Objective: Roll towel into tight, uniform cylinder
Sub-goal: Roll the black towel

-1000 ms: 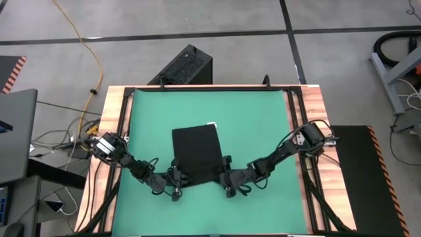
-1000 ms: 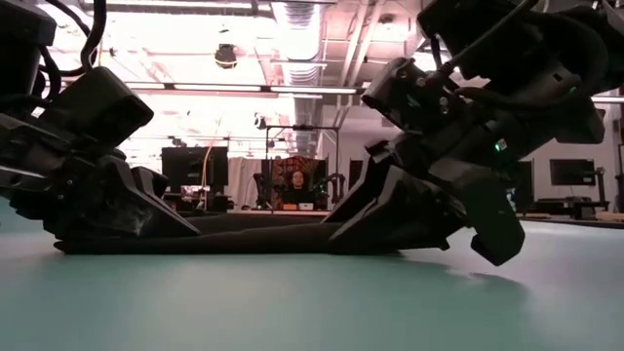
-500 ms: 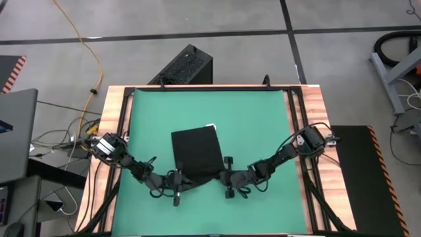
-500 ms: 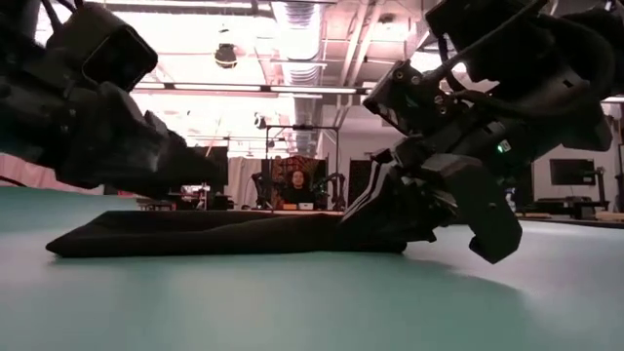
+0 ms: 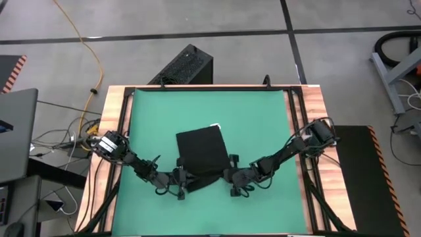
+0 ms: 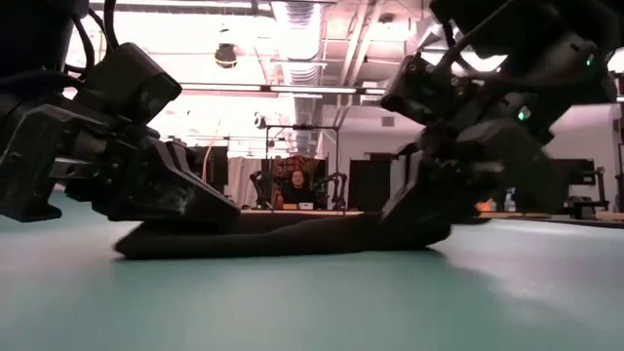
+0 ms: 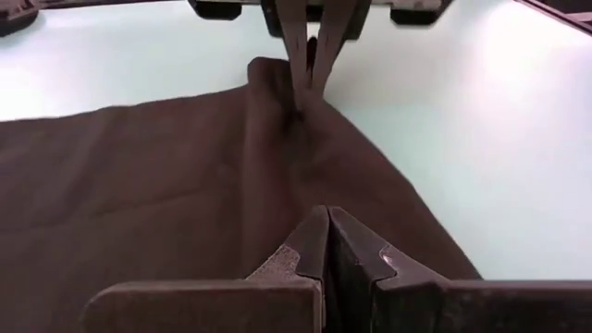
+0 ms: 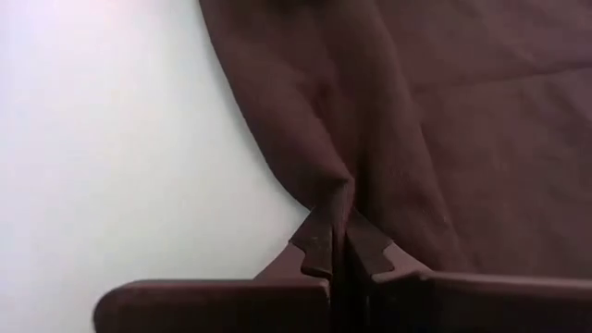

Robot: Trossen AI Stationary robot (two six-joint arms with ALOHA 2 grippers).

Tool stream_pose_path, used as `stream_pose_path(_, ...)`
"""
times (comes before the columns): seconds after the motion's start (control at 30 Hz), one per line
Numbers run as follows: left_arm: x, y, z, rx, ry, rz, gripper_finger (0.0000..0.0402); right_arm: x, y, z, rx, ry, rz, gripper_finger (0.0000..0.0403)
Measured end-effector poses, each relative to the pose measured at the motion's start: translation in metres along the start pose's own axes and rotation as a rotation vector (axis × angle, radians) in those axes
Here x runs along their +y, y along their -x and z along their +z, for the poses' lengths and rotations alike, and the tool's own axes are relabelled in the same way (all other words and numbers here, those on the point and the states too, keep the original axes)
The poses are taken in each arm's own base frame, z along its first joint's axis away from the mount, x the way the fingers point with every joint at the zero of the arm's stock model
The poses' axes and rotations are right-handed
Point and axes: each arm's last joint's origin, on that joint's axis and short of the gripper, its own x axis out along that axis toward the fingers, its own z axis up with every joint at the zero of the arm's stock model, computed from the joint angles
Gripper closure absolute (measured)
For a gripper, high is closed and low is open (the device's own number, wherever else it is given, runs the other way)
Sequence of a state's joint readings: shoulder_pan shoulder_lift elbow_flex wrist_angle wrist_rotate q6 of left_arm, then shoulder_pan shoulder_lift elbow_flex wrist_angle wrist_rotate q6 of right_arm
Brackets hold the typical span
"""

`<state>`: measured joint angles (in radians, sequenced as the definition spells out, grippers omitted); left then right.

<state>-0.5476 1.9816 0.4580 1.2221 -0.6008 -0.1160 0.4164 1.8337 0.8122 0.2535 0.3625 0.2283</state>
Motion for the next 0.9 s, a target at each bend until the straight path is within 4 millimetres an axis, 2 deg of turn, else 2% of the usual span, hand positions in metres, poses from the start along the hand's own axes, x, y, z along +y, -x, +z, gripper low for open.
stream_pose_path(0.3,0.001,-0.001,-0.001,0.012,-0.006,-0.008,0.0401,0.0,0.028,0.022,-0.017,-0.145,0.188,0.0386)
stream_pose_path(0.43,0.005,-0.004,-0.002,0.034,0.038,-0.044,0.0401,-0.008,0.036,0.027,-0.001,-0.238,0.188,0.0386)
stream_pose_path(0.53,0.007,-0.007,-0.004,0.073,0.078,-0.096,0.0401,-0.019,0.033,0.025,0.045,-0.336,0.147,0.0386)
stream_pose_path(0.73,0.008,-0.014,-0.004,0.139,0.133,-0.176,0.0401,-0.039,0.015,0.018,0.112,-0.554,0.086,0.0386)
stream_pose_path(0.9,0.007,-0.015,-0.004,0.151,0.136,-0.184,0.0401,-0.054,0.005,0.014,0.139,-0.603,0.05,0.0386)
